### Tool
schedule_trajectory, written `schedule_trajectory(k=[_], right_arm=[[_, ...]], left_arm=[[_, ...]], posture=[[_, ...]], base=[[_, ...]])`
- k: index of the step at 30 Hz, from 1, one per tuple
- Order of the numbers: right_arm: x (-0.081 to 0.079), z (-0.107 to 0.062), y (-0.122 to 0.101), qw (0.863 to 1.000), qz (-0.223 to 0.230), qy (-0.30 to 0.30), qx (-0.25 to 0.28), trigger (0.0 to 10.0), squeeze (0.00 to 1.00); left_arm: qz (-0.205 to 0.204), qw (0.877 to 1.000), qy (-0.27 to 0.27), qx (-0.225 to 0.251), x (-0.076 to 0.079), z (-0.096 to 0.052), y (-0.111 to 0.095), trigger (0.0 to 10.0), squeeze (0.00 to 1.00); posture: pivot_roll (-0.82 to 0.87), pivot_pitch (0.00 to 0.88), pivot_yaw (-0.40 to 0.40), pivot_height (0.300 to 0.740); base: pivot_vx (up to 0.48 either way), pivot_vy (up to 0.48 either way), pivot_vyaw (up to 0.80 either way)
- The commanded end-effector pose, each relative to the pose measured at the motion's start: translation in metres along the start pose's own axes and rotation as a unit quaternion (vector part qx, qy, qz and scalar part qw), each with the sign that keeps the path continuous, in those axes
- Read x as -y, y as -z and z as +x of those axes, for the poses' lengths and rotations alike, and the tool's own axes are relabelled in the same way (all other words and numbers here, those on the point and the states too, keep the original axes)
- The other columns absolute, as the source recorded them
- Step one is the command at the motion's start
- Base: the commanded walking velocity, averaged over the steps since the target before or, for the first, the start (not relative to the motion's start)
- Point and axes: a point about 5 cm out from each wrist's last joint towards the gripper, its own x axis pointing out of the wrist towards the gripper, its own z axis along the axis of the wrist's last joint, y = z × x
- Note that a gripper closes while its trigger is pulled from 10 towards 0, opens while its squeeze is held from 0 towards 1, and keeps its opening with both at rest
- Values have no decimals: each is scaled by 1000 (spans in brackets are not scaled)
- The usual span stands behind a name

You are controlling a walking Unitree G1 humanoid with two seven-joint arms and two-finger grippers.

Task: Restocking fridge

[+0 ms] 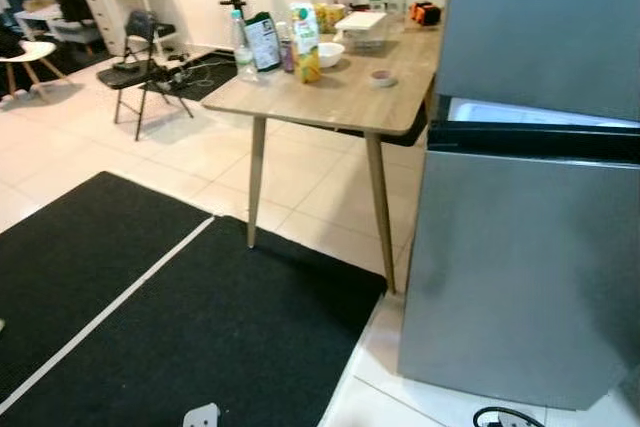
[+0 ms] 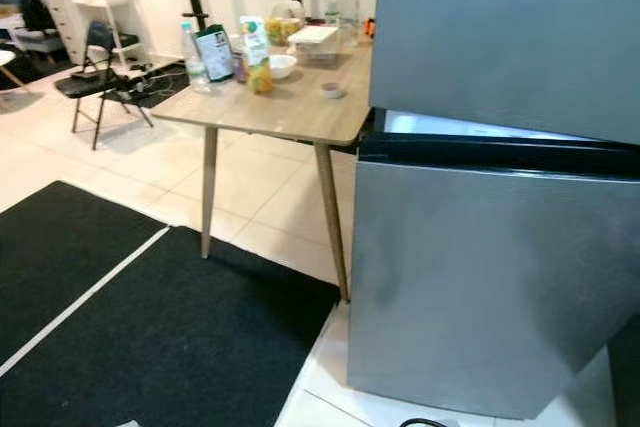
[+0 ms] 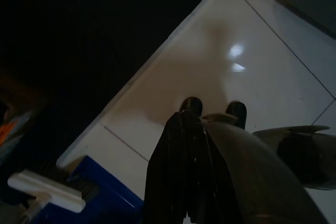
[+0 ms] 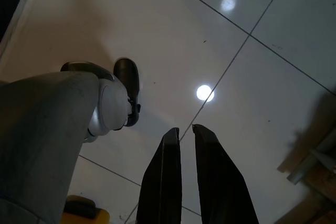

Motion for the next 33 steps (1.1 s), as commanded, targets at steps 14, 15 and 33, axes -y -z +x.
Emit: schedule_trajectory(k=[14,15,33], right_arm=[[3,0,-4,1000,21,20,8,10000,0],[4,0,-6,999,25,24,12,10000,0],[11,-2,-46,988,100,24,111,10000,0]], left_arm=[[11,1000,-1,-7,-3,-1,3,10000,0],[11,1000,-1,-7,-2,-1,3,10000,0],[1,1000,-13,-2,-5,-2,3,10000,0]], posture=[[-124,0,58,740],[-124,0,58,740],[-123,0,58,740]], base=[[289,0,-392],[296,0,0],[247,0,0]])
